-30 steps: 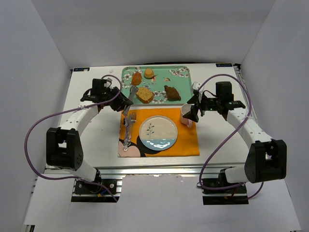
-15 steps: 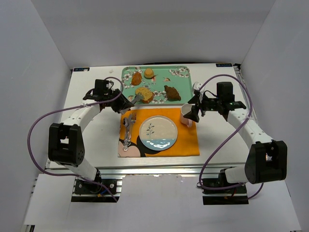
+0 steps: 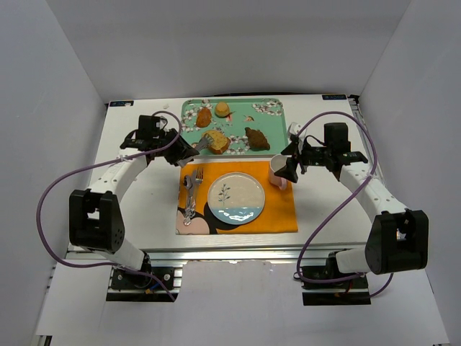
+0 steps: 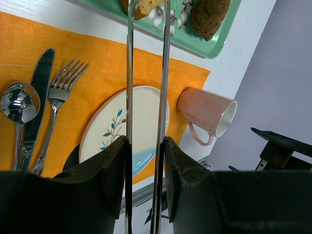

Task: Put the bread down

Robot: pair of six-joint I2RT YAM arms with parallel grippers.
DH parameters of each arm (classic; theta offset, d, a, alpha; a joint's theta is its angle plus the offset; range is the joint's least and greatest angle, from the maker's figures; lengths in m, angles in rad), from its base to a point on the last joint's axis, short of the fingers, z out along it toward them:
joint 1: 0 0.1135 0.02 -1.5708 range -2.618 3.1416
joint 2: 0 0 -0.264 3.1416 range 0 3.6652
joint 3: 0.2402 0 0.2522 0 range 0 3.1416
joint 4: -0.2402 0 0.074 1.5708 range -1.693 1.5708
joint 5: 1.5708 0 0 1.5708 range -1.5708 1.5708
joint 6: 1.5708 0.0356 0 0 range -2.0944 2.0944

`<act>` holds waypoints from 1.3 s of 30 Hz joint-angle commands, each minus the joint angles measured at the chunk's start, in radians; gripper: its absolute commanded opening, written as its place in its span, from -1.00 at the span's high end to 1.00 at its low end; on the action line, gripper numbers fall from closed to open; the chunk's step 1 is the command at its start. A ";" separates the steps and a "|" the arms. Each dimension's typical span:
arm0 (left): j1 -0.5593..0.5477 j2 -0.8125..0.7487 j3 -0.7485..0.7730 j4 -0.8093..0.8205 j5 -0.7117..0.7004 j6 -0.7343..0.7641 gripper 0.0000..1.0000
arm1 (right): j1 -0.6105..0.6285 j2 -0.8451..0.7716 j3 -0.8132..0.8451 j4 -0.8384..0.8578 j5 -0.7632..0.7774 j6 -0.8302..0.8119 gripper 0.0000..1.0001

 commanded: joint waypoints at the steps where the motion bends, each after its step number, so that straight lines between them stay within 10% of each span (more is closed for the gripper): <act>1: -0.004 -0.056 0.052 -0.049 -0.038 0.022 0.11 | -0.005 -0.026 -0.005 0.021 -0.021 0.001 -0.79; 39: -0.006 0.081 0.062 0.010 -0.001 0.008 0.09 | -0.018 -0.035 -0.028 0.016 -0.024 -0.012 -0.79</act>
